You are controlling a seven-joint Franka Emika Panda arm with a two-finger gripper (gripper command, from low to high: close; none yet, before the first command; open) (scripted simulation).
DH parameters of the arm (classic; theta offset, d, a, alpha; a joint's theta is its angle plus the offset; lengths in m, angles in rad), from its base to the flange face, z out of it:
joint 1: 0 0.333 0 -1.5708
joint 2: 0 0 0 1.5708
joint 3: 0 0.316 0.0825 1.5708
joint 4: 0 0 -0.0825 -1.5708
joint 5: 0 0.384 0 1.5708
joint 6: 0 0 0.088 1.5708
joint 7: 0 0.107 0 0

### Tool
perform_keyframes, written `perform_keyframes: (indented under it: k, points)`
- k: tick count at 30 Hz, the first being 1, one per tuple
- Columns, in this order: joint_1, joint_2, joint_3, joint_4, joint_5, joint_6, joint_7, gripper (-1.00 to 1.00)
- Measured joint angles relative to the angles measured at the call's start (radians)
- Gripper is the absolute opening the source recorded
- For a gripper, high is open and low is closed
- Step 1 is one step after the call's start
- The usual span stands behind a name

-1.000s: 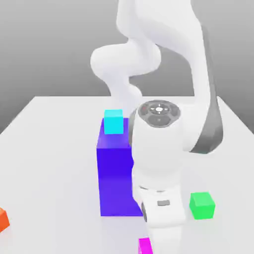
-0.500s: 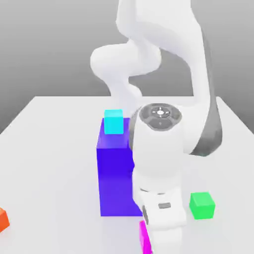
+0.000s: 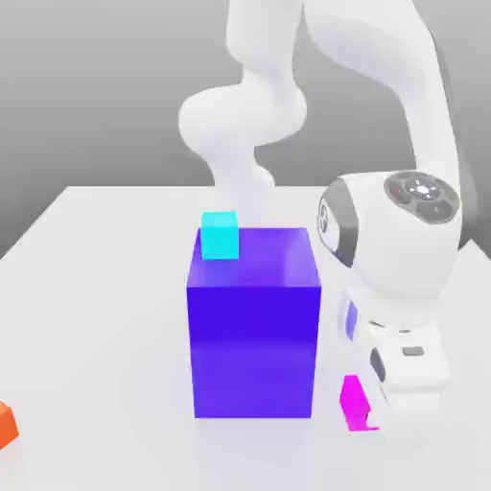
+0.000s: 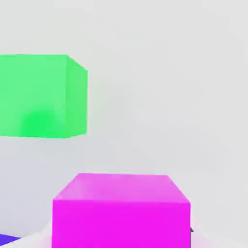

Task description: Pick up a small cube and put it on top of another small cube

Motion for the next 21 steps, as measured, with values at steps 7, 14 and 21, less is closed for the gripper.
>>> perform_keyframes:
  k: [7,14,21]
  points:
    - [0.063,-0.139,0.013,-0.110,-0.085,0.025,0.128,-1.00]
    - [0.122,-0.178,0.035,-0.174,-0.100,0.129,0.182,-1.00]
    - [0.087,-0.045,0.082,-0.169,0.013,0.249,0.102,1.00]
